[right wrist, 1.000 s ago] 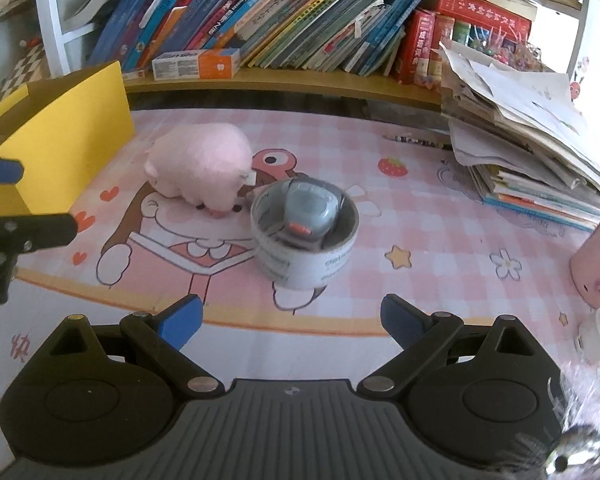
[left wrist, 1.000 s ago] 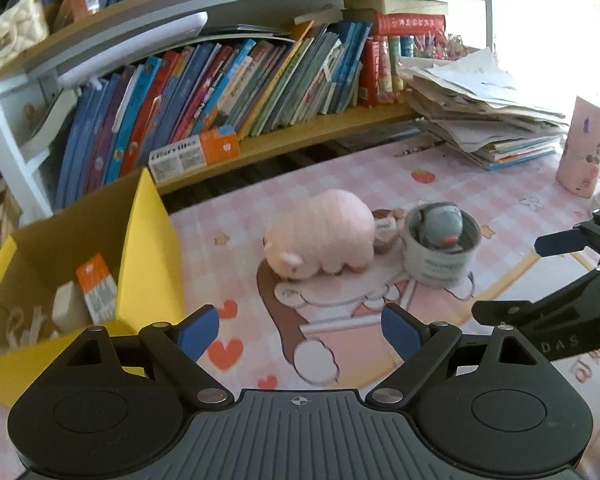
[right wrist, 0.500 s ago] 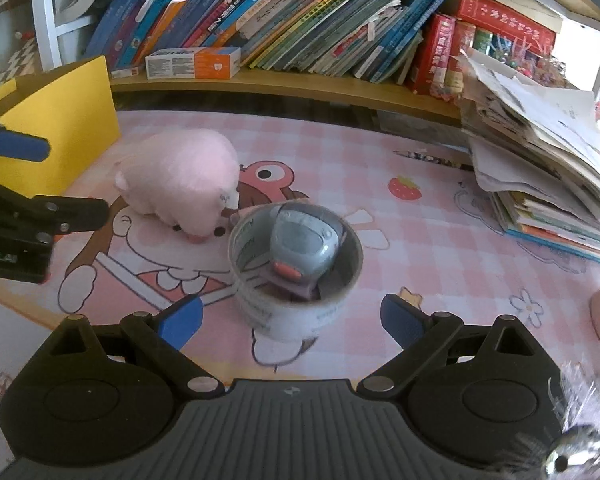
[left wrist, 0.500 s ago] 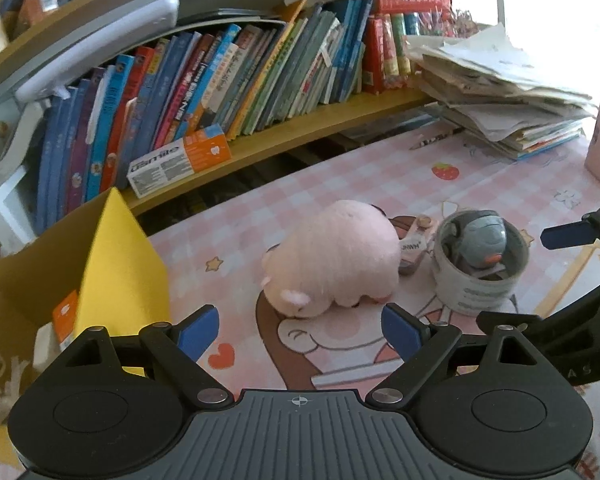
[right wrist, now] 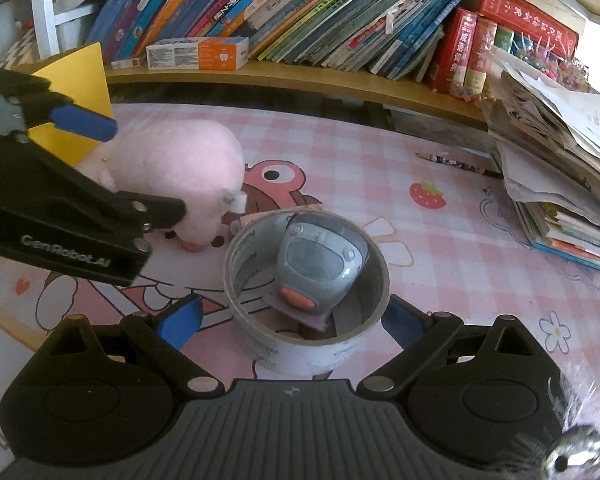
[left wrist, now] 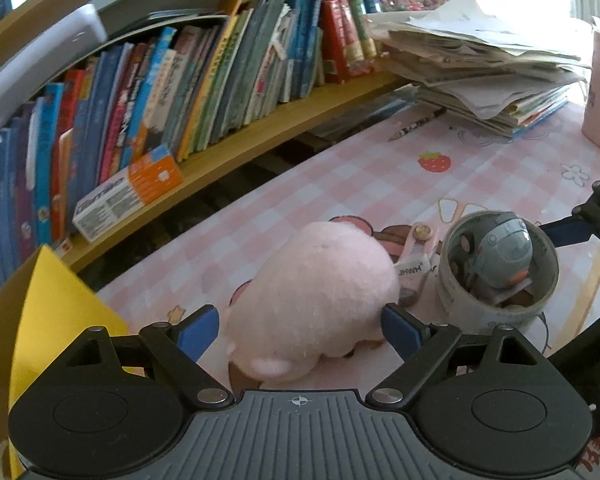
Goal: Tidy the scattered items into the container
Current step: 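Move the left tool to the pink plush pig while the right tool approaches the tape roll, then grasp the pink plush pig with the left tool while the right tool grasps the tape roll rim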
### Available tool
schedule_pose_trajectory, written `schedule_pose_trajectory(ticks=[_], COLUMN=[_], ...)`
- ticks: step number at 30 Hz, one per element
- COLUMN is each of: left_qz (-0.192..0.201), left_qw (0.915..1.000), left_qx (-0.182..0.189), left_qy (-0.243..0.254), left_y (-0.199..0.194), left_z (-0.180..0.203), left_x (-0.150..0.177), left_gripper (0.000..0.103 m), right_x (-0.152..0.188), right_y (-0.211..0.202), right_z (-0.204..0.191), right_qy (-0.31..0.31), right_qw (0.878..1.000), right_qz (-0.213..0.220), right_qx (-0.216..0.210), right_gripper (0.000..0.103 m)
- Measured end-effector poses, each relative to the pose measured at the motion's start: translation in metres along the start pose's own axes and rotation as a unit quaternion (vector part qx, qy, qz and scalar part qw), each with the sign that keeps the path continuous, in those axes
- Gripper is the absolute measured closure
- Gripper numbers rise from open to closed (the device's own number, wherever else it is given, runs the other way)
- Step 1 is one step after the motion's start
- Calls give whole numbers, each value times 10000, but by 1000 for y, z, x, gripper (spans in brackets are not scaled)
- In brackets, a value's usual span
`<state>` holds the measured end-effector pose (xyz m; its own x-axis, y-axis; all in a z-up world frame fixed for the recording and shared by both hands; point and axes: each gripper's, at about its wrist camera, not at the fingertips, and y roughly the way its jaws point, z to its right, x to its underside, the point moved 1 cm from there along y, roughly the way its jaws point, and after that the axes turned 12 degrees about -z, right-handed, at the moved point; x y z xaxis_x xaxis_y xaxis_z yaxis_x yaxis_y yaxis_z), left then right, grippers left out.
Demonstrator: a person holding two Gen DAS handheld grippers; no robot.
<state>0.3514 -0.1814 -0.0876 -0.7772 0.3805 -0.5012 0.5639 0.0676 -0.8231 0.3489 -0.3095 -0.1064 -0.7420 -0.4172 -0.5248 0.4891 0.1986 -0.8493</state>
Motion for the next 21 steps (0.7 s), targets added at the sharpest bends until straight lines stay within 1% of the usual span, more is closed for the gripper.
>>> schedule_pose_trajectory(ticks=[5, 7, 11, 15, 16, 17, 18, 20, 21], left_qz=[-19, -17, -17, -145, -183, -214, -238, -258, -260], left_qw=[9999, 9998, 9998, 9997, 9996, 9996, 9996, 9992, 9990], left_qx=[89, 89, 131, 199, 215, 190, 140, 241, 291], left_qy=[117, 156, 138, 57, 3, -33, -57, -166, -234], left_y=[12, 17, 23, 27, 28, 29, 29, 27, 24], left_z=[1, 1, 1, -1, -3, -4, -6, -11, -14], left_x=[-5, -5, -5, -5, -4, -4, -3, -1, -1], left_gripper=[12, 9, 8, 11, 18, 27, 34, 39, 40], right_x=[-4, -6, -8, -8, -8, -8, -8, -8, -8], right_y=[7, 9, 13, 17, 17, 16, 16, 15, 15], right_z=[0, 0, 1, 3, 3, 3, 3, 2, 2], right_qy=[-53, -57, -66, -41, -33, -34, -43, -61, -47], right_qw=[10000, 9999, 9999, 10000, 10000, 10000, 9999, 9999, 9999], right_qz=[40, 66, 65, 26, 39, 50, 51, 47, 42], right_qx=[38, 59, 107, 87, 73, 74, 85, 106, 109], right_gripper=[7, 7, 7, 12, 18, 18, 19, 19, 19])
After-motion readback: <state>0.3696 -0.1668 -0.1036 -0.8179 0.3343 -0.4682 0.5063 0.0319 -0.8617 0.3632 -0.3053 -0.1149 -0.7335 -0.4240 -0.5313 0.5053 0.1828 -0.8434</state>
